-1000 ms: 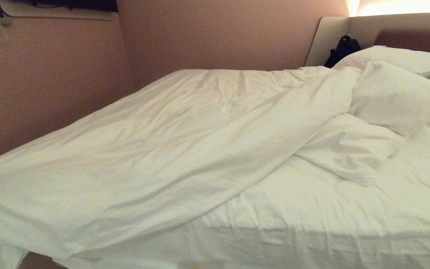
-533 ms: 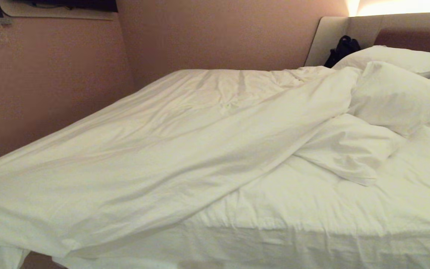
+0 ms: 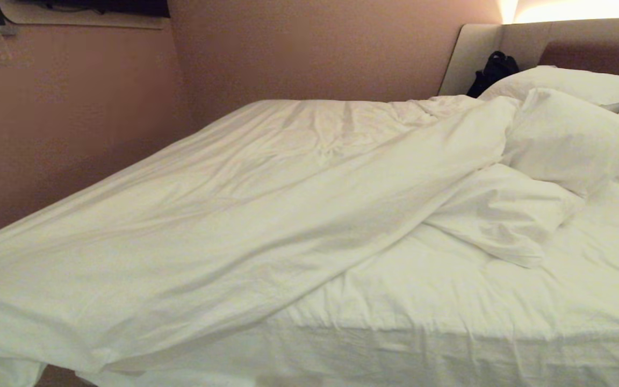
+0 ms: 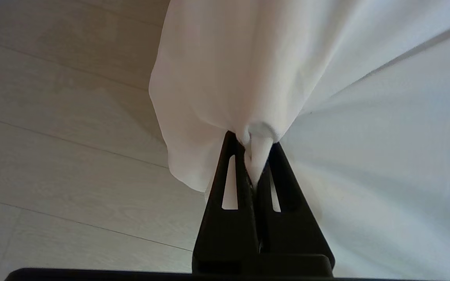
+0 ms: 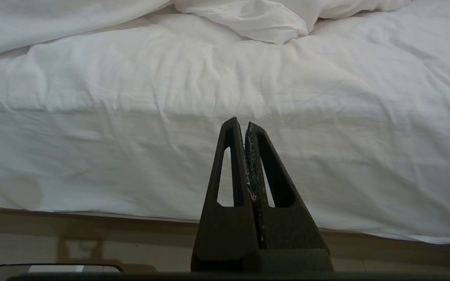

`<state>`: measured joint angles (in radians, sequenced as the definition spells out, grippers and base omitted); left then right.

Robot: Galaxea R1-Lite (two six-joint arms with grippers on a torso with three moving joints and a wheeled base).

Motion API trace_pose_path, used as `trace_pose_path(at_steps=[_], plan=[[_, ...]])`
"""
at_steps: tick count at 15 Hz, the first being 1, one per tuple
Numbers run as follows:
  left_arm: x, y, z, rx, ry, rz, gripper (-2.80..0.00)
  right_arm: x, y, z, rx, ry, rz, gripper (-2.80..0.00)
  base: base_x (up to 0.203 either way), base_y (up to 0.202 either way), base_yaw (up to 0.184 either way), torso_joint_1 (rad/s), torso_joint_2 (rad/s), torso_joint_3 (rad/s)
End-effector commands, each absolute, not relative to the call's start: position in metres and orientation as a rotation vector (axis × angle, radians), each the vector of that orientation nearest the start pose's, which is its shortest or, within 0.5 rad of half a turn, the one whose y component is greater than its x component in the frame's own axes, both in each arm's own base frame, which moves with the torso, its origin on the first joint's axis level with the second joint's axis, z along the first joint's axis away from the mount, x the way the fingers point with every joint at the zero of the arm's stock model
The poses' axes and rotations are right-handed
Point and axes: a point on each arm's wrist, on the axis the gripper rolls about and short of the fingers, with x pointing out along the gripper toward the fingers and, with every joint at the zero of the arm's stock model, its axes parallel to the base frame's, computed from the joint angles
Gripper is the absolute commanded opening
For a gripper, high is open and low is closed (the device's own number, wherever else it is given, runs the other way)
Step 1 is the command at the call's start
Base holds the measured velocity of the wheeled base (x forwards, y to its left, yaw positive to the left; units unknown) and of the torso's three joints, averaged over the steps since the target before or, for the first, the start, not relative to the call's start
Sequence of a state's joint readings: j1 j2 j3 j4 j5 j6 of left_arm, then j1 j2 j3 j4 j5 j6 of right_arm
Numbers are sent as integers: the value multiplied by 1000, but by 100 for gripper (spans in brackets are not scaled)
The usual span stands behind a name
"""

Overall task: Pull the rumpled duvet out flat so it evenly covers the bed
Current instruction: Flatten the corners of the folded blanket

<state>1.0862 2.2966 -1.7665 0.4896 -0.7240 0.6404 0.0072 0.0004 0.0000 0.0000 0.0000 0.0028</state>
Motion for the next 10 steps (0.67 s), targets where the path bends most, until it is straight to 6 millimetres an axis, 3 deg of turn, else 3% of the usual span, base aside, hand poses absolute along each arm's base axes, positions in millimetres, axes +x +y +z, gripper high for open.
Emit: trace_pose_path(at_steps=[1,2,6,10], plan=[[216,379,117,-192,687,100,-280,-23,0,75,3,0,8,-280,0,0,0,0,0,0],[216,378,119,-190,681,97,0,-23,0,75,3,0,8,-280,0,0,0,0,0,0],[213,369,132,-172,667,87,0,-23,0,75,3,0,8,-280,0,0,0,0,0,0],[205,350,165,-151,553,5,0,-23,0,75,3,0,8,-280,0,0,0,0,0,0]])
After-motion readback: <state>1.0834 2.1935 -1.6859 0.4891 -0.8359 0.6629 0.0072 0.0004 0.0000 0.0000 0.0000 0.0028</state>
